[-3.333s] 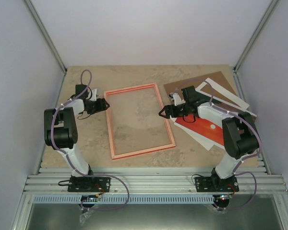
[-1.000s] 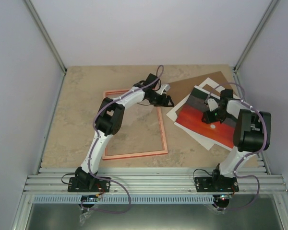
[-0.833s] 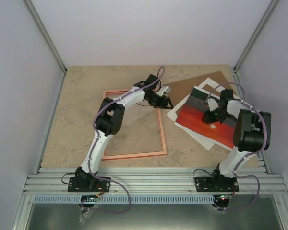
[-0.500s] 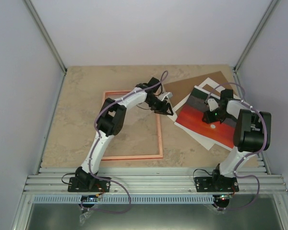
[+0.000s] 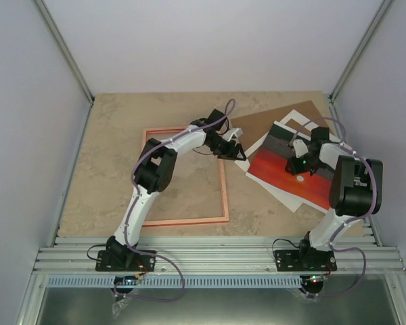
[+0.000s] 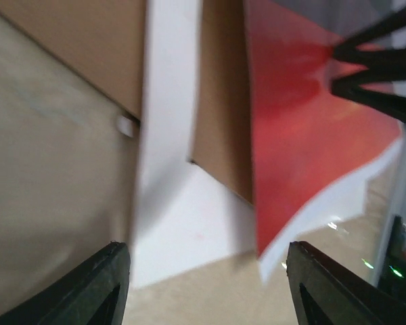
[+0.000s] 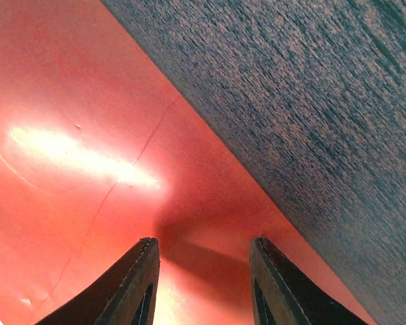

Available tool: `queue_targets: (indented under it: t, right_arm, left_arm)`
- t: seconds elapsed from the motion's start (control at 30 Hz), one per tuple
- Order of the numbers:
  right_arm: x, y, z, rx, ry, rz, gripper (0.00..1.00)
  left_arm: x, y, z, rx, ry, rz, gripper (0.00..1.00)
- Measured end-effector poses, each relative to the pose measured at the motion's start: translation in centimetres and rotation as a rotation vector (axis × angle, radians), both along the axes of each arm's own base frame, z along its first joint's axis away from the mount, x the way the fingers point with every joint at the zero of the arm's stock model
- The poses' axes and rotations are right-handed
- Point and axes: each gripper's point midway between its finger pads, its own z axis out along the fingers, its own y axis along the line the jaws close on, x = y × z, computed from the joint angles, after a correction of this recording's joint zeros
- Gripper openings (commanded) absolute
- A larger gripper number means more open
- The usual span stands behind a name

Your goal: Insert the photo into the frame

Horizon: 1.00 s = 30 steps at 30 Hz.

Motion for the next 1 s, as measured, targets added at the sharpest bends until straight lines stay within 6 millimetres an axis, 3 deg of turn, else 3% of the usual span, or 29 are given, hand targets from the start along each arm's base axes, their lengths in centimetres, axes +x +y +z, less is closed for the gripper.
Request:
queue_targets:
  t: [0.1, 0.33, 0.8, 1.0]
  right_arm:
    - [0.0, 0.0, 0.0, 0.0, -0.003, -0.001, 0.38]
    - [0.0, 0.0, 0.0, -0.001, -0.004, -0.004, 0.38]
    - [0.1, -0.1, 0.0, -0.003, -0.003, -0.012, 0.36]
    - [0.1, -0.2, 0.0, -0.005, -0.004, -0.013, 0.35]
  left_arm:
    - [2.2, 0.6, -0.1, 0.049, -0.078, 0.064, 0.68]
    - [4.4, 0.6, -0.5, 0.131, -0.164, 0.104, 0.68]
    - [0.4, -1.9, -0.7, 0.062, -0.072, -0.03, 0.53]
    - [-0.7, -2.0, -0.9, -0.017, 0.035, -0.03, 0.38]
